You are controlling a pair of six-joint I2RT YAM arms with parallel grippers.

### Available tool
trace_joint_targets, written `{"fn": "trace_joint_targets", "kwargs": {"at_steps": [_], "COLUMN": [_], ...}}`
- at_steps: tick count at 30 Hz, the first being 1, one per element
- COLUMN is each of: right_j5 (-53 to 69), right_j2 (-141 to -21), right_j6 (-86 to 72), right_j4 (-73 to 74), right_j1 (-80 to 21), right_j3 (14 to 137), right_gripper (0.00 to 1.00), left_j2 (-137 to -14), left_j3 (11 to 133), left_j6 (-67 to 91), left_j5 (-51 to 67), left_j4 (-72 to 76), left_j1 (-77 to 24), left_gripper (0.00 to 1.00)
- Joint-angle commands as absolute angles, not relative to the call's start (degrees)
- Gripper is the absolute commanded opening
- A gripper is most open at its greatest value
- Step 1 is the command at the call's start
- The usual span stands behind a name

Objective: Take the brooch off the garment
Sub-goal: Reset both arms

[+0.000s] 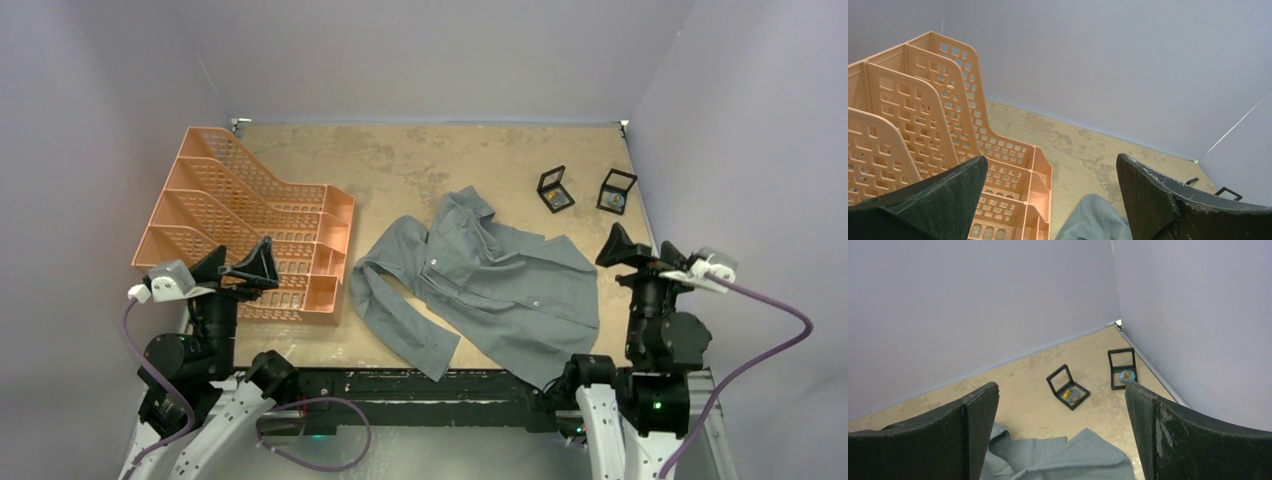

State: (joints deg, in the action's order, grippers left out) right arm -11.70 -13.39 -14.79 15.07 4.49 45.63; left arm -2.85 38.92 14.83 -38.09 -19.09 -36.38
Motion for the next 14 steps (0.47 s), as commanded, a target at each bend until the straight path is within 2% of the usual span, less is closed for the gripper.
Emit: {"fn": "trace_joint_targets", "kwargs": {"at_steps": [1, 14], "right_j5": [-18.8, -17.3], "right_j2": [-4.8, -2.0], "right_j6": [-11.4, -11.7], "right_j4": [11.6, 8.8], "right_j1": [2.6, 1.6], "right_j3": [39.6, 36.8], "right_gripper": [0.98, 0.98], "left_j2": [-1.5, -1.9], "left_j3": [37.8, 36.6], "left_j6": [15.7, 13.9], "left_j5": [-39.0, -39.1], "left_j4": [-19.4, -18.8], "left_j1": [-36.1, -35.1], "left_gripper": [0.99, 0.99]}}
